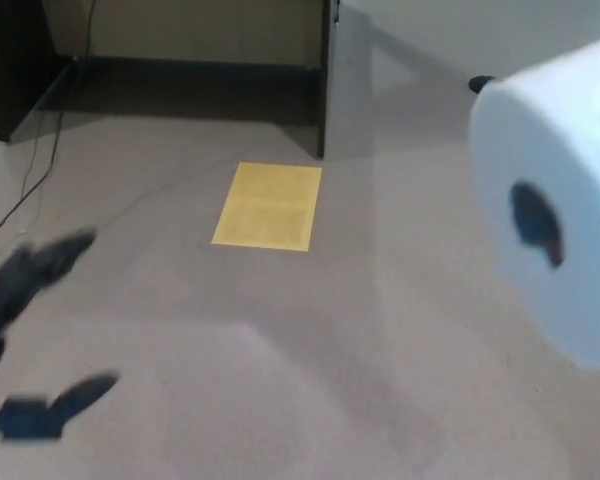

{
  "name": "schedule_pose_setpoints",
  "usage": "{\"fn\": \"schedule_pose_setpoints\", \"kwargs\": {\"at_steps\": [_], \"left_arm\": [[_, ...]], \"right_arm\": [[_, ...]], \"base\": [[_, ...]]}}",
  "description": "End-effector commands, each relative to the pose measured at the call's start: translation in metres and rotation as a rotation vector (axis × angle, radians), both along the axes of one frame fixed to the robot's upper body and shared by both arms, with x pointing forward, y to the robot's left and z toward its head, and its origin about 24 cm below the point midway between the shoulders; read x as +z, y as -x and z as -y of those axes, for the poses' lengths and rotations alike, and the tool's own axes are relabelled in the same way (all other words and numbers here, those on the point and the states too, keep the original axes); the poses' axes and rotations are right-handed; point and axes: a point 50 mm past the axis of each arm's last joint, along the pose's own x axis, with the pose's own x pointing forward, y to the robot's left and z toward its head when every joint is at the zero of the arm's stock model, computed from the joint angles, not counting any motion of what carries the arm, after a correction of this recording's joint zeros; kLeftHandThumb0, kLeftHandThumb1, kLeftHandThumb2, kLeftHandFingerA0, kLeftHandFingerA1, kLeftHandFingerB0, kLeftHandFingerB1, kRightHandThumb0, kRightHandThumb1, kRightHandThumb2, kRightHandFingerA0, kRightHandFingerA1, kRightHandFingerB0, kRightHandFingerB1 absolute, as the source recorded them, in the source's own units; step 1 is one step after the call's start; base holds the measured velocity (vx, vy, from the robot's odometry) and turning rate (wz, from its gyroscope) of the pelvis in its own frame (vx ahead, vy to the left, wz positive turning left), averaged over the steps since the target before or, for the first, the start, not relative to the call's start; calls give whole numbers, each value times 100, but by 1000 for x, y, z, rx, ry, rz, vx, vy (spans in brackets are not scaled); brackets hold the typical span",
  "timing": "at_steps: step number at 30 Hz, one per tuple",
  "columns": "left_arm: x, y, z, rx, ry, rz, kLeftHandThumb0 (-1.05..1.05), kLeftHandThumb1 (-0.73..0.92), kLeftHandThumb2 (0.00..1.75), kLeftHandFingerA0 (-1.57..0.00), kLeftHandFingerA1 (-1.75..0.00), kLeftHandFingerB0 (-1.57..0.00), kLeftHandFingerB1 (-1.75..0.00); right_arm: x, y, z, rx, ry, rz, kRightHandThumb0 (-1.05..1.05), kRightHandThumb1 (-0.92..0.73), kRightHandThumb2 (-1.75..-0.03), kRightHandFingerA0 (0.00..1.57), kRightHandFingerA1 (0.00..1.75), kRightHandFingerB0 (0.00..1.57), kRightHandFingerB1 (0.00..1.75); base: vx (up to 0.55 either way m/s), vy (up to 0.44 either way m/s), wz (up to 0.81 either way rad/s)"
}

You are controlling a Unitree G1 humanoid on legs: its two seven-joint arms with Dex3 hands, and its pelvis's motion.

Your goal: A person is holding a toilet paper roll and the robot extends its left hand to grab the roll by inserting its thumb into the gap in the middle and brings its hand down by its side. Then it extends its arm again to hand the toilet paper roll back to the person.

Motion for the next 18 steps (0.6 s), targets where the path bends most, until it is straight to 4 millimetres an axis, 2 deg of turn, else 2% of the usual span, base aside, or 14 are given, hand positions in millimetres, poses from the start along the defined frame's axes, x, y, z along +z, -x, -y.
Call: {"fn": "schedule_pose_setpoints", "kwargs": {"at_steps": [1, 2, 3, 8, 11, 14, 16, 18], "left_arm": [[77, 1, 57, -250, -29, 115, -49, 39, 62, -18, -38, -11, -33], [81, 0, 66, -278, -21, 123, -45, 38, 60, -18, -38, -12, -32], [86, 0, 77, -314, -16, 142, -46, 38, 60, -18, -37, -12, -32], [98, 3, 105, -409, -6, 158, -44, 37, 59, -20, -37, -12, -32], [103, 8, 119, -459, -13, 169, -46, 37, 60, -20, -37, -11, -31], [107, 14, 137, -545, 18, 169, -38, 42, 53, -19, -33, -15, -27], [107, 17, 146, -568, 15, 181, -49, 38, 61, -17, -37, -11, -32], [105, 19, 152, -589, 11, 183, -46, 37, 59, -19, -36, -10, -31]], "right_arm": [[7, -8, 5, 12, 21, 34, -33, -66, -59, 74, 67, 57, 45], [7, -9, 5, 14, 25, 30, -34, -66, -60, 72, 59, 56, 43], [7, -9, 6, 19, 32, 25, -34, -66, -60, 73, 62, 56, 44], [8, -10, 6, 12, 37, 26, -34, -66, -59, 75, 67, 57, 43], [8, -11, 6, 4, 32, 31, -33, -66, -60, 74, 61, 55, 43], [8, -12, 6, 3, 33, 33, -34, -64, -59, 75, 59, 54, 43], [9, -12, 6, -1, 29, 38, -35, -65, -59, 75, 65, 56, 43], [9, -12, 6, 2, 32, 46, -36, -65, -59, 75, 67, 57, 43]], "base": [[0, 0, 0], [0, 0, 0], [0, 0, 0], [0, 0, 0], [0, 0, 0], [0, 0, 0], [0, 0, 0], [0, 0, 0]]}}
